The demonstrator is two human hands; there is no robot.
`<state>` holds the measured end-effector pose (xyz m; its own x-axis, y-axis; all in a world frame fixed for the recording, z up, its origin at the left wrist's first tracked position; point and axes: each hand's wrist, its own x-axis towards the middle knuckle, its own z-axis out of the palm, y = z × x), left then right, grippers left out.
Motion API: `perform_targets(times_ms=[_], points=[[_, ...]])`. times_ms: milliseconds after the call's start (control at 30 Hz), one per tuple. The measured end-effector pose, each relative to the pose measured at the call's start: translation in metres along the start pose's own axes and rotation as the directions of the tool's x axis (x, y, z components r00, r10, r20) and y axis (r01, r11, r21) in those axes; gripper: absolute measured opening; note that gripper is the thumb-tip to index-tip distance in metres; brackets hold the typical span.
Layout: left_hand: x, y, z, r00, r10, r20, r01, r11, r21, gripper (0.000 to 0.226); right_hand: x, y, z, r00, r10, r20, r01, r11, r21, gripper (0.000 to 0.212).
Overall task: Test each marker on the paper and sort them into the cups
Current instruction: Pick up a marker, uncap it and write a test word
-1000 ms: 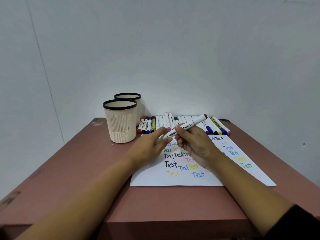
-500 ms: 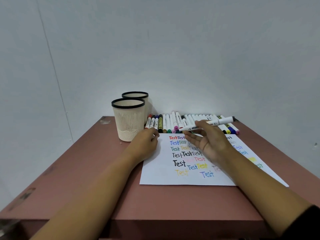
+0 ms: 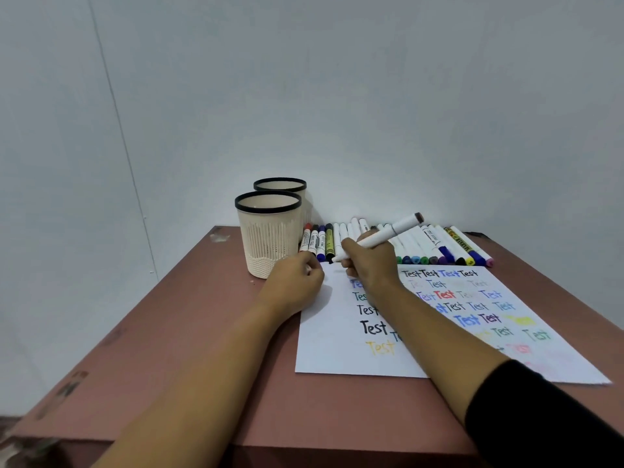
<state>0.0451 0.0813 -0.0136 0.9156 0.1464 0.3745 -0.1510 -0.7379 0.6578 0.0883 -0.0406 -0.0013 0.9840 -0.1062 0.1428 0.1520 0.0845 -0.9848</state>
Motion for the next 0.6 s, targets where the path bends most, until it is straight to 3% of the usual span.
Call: perform_targets(times_ms=[500, 600], points=[[0.0051, -0.0051, -0.0083, 0.996, -0.083, -0.039, 0.081, 0.995, -0.06, 0.019, -0.0025, 0.01, 0.0017, 0.991, -0.055, 0.124, 0.075, 0.985, -0.158, 0.026], [0.005, -0.0068, -0.0088, 0.996, -0.088, -0.029, 0.085, 0.994, -0.075, 0.019, -0.004, 0.0099, 0.0015, 0.994, -0.062, 0.088, 0.076, 0.983, -0.168, 0.026]])
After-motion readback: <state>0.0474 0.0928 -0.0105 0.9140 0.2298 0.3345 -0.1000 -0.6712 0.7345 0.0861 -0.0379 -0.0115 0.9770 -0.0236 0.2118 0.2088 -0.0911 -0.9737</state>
